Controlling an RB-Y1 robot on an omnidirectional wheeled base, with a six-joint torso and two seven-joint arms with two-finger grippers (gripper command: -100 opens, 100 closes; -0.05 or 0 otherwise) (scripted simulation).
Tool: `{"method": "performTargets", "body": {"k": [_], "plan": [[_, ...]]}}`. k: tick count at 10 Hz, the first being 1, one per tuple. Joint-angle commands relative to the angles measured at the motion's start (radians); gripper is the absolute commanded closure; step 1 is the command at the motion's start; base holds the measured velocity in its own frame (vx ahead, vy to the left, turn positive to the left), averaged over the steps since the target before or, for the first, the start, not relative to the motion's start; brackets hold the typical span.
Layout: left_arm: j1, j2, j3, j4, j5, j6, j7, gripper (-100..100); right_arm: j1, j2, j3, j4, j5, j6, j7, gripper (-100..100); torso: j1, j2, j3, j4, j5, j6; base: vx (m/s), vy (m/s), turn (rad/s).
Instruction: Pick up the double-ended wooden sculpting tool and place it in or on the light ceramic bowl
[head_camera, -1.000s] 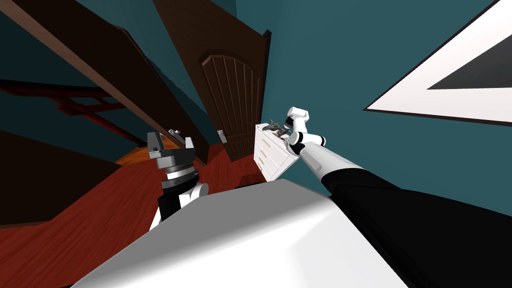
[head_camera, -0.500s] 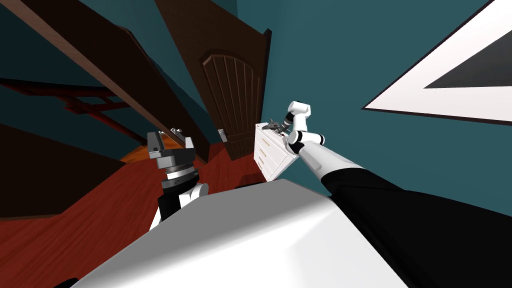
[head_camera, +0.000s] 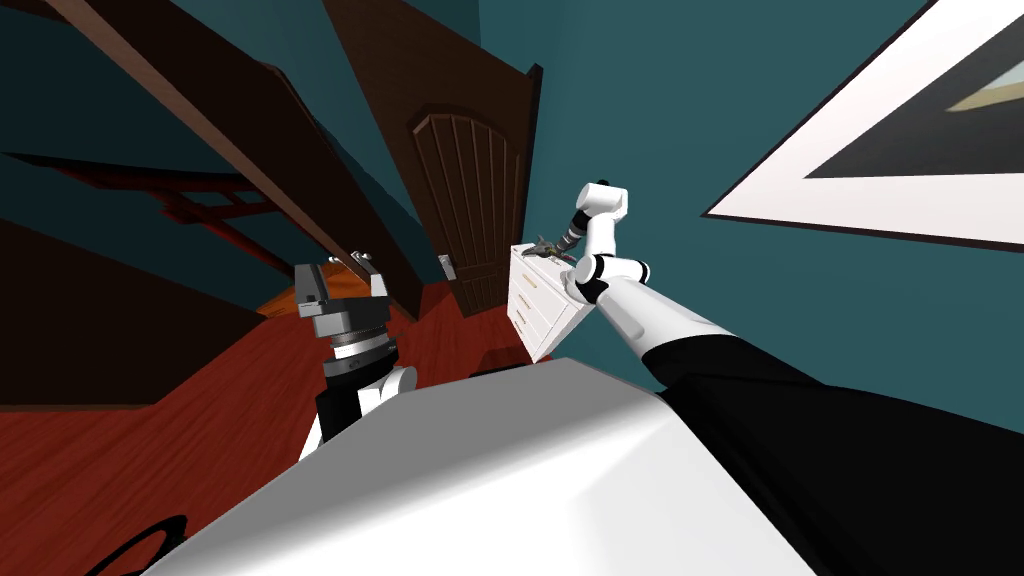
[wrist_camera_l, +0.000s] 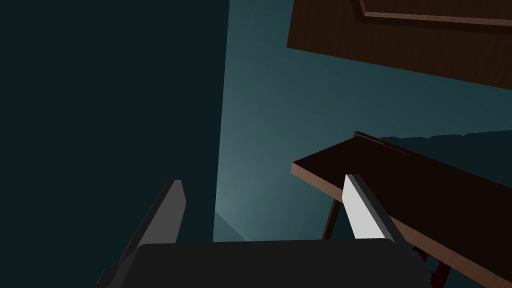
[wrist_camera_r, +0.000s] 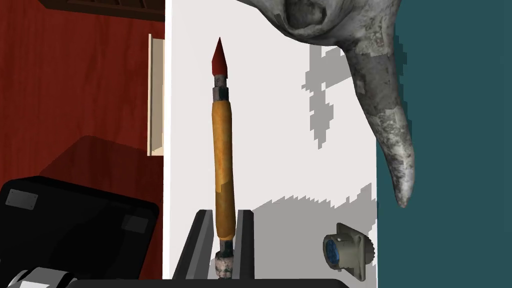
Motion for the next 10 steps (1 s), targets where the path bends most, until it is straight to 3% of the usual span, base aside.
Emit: {"method": "performTargets", "body": {"k": [1,3,4,5,7,10], "plan": [[0.0,0.0,0.0,0.0,0.0,0.0,0.0,0,-0.035,-0.003,0.014,0.0,0.016,-0.026,-0.012,100,0.0,0.0,0.0,0.0,0.0,0.0,-0.056,-0.04,0.03],[0.0,0.0,0.0,0.0,0.0,0.0,0.0,0,-0.076,-0.004,0.031,-0.008,0.034,-0.053,-0.03,100,0.001,0.002,0.001,0.0,0.001,-0.001,-0.135,-0.056,0.069],[0.0,0.0,0.0,0.0,0.0,0.0,0.0,0,-0.076,-0.004,0.031,-0.008,0.034,-0.053,-0.03,100,0.0,0.004,0.002,0.001,0.001,-0.001,-0.103,-0.051,0.024],[0.0,0.0,0.0,0.0,0.0,0.0,0.0,0,-0.113,-0.011,0.044,0.003,0.042,-0.076,-0.043,100,0.0,0.003,0.002,0.001,0.0,0.0,-0.108,-0.058,0.027],[0.0,0.0,0.0,0.0,0.0,0.0,0.0,0,-0.133,-0.019,0.05,0.021,0.042,-0.085,-0.049,100,-0.001,0.004,0.002,0.001,0.0,0.0,-0.113,-0.055,0.026],[0.0,0.0,0.0,0.0,0.0,0.0,0.0,0,-0.171,-0.051,0.053,0.102,0.022,-0.077,-0.053,100,-0.003,0.003,0.001,0.0,-0.001,0.001,-0.094,-0.065,0.0]]}}
